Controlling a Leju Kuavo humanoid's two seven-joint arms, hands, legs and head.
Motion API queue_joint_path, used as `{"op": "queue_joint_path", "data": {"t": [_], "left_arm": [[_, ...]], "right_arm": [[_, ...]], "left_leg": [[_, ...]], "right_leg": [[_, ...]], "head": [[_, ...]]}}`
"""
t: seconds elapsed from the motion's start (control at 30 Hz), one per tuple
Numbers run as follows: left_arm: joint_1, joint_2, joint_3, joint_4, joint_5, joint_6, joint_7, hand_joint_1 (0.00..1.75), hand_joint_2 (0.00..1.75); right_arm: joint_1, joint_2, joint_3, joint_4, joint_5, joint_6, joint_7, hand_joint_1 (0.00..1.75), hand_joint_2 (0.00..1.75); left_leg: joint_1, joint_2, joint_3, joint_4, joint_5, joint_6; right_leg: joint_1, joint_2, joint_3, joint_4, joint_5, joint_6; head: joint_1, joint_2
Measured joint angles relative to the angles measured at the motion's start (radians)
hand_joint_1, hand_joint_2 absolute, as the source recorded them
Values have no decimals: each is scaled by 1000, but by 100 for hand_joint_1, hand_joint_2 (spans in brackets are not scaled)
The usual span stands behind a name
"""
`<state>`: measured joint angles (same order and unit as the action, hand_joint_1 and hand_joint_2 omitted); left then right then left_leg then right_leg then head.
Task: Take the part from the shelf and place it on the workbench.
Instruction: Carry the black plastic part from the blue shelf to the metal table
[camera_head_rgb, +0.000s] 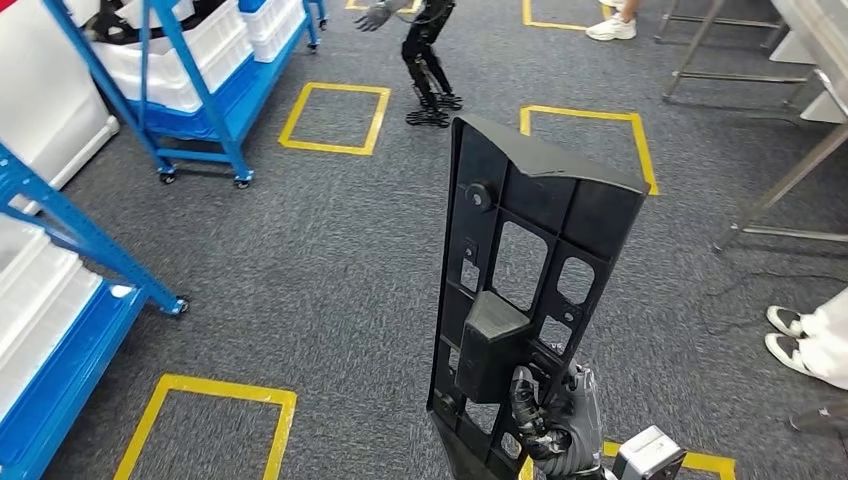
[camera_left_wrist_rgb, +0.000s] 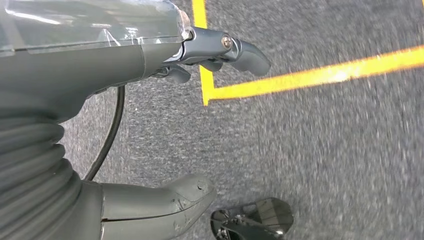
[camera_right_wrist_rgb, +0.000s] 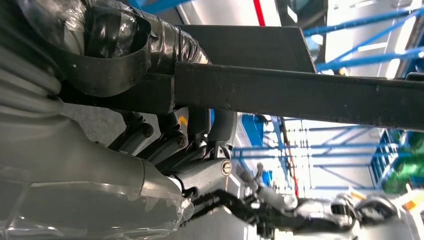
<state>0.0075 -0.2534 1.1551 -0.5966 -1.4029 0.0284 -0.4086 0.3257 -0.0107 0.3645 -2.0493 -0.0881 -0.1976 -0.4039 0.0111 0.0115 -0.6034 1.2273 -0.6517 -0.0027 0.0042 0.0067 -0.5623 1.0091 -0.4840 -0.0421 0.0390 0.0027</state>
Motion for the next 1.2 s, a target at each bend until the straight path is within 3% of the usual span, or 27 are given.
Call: {"op": "queue_joint_path", "data": {"t": [0.03,0.07,0.1,0.13,0.2,0.27,0.33,0.4,0.47,0.53,0.57,0.6,0.63,0.7,0.77,0.83,0.87,0.93,1.0,1.03,1.07,1.1,1.13,1.2], "left_arm": [[3,1,0,0,-2,-1,0,0,175],[5,2,0,0,-3,-2,0,0,175],[6,3,0,0,-4,-3,0,0,175],[6,5,0,0,-6,-4,0,0,175],[6,8,0,0,-7,-6,0,0,175],[6,11,0,0,-8,-7,0,0,175],[5,11,0,0,-11,-8,0,0,175],[6,12,-1,0,-15,-11,-2,0,175],[9,14,-2,0,-20,-13,-4,0,175],[12,16,-1,0,-24,-15,-4,0,175],[12,16,-1,0,-27,-16,-5,0,175],[12,17,-1,0,-30,-17,-5,0,175],[11,17,-2,0,-33,-19,-6,0,175],[10,17,-2,0,-37,-21,-7,0,175],[9,18,-2,0,-43,-24,-8,0,175],[6,19,-3,0,-48,-26,-9,0,175],[5,20,-3,0,-50,-27,-9,0,175],[4,22,-4,0,-53,-28,-10,0,175],[7,23,-5,0,-54,-29,-10,0,175],[9,23,-5,0,-54,-29,-10,0,175],[12,24,-5,0,-54,-29,-10,0,175],[12,25,-5,0,-55,-29,-10,0,175],[12,27,-5,0,-57,-30,-10,0,175],[11,31,-4,1,-62,-31,-11,0,175]], "right_arm": [[0,0,1,1,0,0,0,175,175],[0,0,1,2,-1,0,1,175,175],[0,0,1,4,-1,0,1,175,175],[0,0,1,5,-2,0,1,175,175],[-1,0,1,6,-3,0,2,175,175],[-2,0,2,6,-4,0,2,175,175],[-1,0,2,6,-5,-1,2,175,175],[1,0,2,6,-8,-1,2,175,175],[-1,0,2,7,-10,-1,2,175,175],[-2,0,2,8,-12,-1,2,175,175],[-2,-1,2,9,-14,-1,2,175,175],[-2,-1,2,11,-15,-1,2,175,175],[-2,-1,2,12,-17,-1,3,175,175],[-3,-1,2,13,-17,0,3,175,175],[-6,-1,2,13,-18,0,3,175,175],[-6,-1,2,13,-19,0,3,175,175],[-6,-1,3,13,-19,0,4,175,175],[-9,-2,3,13,-20,0,4,175,175],[-13,-2,3,14,-21,0,4,175,175],[-13,-2,3,15,-22,0,4,175,175],[-13,-2,3,16,-22,0,4,175,175],[-13,-2,3,18,-24,0,4,175,175],[-13,-2,3,19,-25,0,4,175,175],[-14,-2,3,21,-27,0,4,175,175]], "left_leg": [[0,-4,-22,46,-11,0],[0,-5,-30,59,-2,0],[0,-7,-21,36,25,0],[1,-17,4,-22,65,2],[3,-68,55,-144,118,7],[3,-101,74,-194,125,12],[2,-81,77,-204,131,21],[5,-53,82,-218,140,35],[4,-23,84,-225,143,42],[2,8,83,-225,142,43],[2,23,84,-225,140,42],[1,37,85,-225,138,40],[1,49,88,-225,136,38],[-1,70,95,-224,130,31],[-3,87,101,-224,125,21],[-2,102,106,-226,121,10],[0,95,108,-222,115,5],[3,49,87,-167,76,-1],[4,4,26,-41,14,-1],[4,-3,-7,21,-6,-1],[4,-5,-28,56,-8,-2],[4,-6,-34,55,12,-2],[4,-10,-22,16,49,-1],[6,-49,25,-108,118,3]], "right_leg": [[1,14,-1,2,0,-1],[2,28,-1,5,0,-1],[2,42,-2,9,-1,0],[1,56,-2,14,-3,2],[0,82,-8,28,-8,8],[-4,105,-20,36,-7,20],[-8,124,-29,35,-1,33],[-5,87,-43,59,-16,44],[-5,25,-88,152,-71,54],[-12,3,-146,267,-118,62],[-16,0,-158,291,-119,65],[-18,-4,-150,276,-100,66],[-19,-12,-122,225,-68,66],[-13,-54,-50,88,-16,58],[-2,-81,-18,25,-5,46],[3,-63,-19,22,-4,35],[1,-52,-18,17,-1,29],[-4,-31,-13,6,5,14],[-3,-9,-12,5,6,5],[-1,5,-13,6,6,3],[0,20,-13,9,5,2],[2,35,-13,12,4,2],[2,51,-13,17,2,2],[2,78,-16,30,-4,7]], "head": [[0,0],[0,0],[0,0],[0,0],[0,0],[0,0],[0,0],[0,0],[1,0],[1,0],[1,0],[1,0],[1,0],[1,0],[0,0],[0,0],[0,0],[0,0],[0,0],[0,0],[0,0],[0,0],[0,0],[0,0]]}}
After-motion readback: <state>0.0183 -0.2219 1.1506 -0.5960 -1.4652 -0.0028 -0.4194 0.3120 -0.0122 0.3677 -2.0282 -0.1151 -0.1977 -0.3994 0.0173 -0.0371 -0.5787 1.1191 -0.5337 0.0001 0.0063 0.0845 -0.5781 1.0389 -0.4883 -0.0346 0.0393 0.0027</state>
